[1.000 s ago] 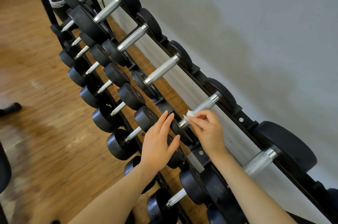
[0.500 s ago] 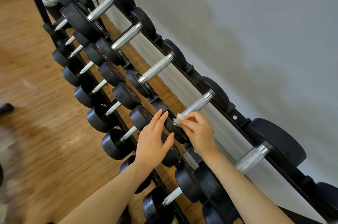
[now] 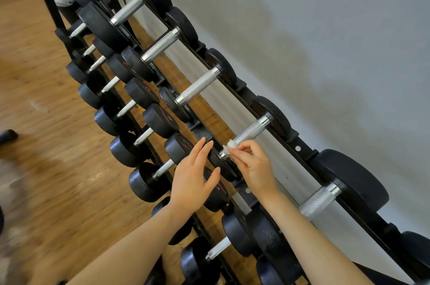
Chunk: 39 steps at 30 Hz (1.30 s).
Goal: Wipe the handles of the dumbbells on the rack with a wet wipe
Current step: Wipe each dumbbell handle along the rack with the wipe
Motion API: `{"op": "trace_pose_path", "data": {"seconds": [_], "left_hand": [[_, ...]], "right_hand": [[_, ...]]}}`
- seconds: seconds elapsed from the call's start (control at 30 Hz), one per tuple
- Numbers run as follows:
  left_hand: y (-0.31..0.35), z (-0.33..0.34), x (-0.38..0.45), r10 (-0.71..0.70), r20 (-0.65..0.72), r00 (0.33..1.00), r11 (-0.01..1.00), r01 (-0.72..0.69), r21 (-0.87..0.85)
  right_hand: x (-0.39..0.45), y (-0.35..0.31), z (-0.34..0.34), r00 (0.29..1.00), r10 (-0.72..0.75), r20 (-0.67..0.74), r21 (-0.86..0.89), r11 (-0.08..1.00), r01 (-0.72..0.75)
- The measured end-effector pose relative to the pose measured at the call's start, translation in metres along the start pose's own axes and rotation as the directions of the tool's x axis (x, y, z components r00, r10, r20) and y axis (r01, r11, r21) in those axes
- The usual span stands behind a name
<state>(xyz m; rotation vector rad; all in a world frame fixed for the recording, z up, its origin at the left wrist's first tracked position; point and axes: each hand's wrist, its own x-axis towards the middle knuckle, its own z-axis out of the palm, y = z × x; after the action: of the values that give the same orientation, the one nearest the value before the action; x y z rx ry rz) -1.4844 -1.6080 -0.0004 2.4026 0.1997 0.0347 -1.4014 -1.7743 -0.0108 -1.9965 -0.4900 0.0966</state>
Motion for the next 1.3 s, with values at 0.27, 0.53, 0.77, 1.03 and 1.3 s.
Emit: {"op": "trace_pose_path", "data": {"seconds": [0.27, 0.53, 0.77, 1.03, 1.3], "left_hand": [[0.001, -0.001, 0.0, -0.012, 0.003, 1.0, 1.0, 0.012, 0.002], [0.0, 0.001, 0.001, 0.001, -0.009, 1.0, 1.0, -0.001, -0.018], [0.001, 0.0, 0.0, -0.001, -0.011, 1.0, 1.0, 0.001, -0.014], [0.008, -0.003, -0.001, -0.034, -0.006, 0.999, 0.999, 0.034, -0.018], [0.022, -0.01, -0.001, -0.064, -0.014, 0.998, 0.994, 0.065, 0.087]], "right_hand": [[0.004, 0.0, 0.001, 0.988, 0.142, -0.067, -0.043, 0.989, -0.145], [0.001, -0.001, 0.003, 0.995, 0.085, 0.055, -0.043, 0.996, -0.083], [0.007, 0.005, -0.005, 0.972, -0.071, -0.222, -0.147, 0.988, 0.038], [0.006, -0.01, -0.003, 0.958, 0.273, 0.083, 0.182, 0.941, -0.284], [-0.008, -0.013, -0.022, 0.978, 0.203, -0.047, -0.012, 0.979, -0.204]]}}
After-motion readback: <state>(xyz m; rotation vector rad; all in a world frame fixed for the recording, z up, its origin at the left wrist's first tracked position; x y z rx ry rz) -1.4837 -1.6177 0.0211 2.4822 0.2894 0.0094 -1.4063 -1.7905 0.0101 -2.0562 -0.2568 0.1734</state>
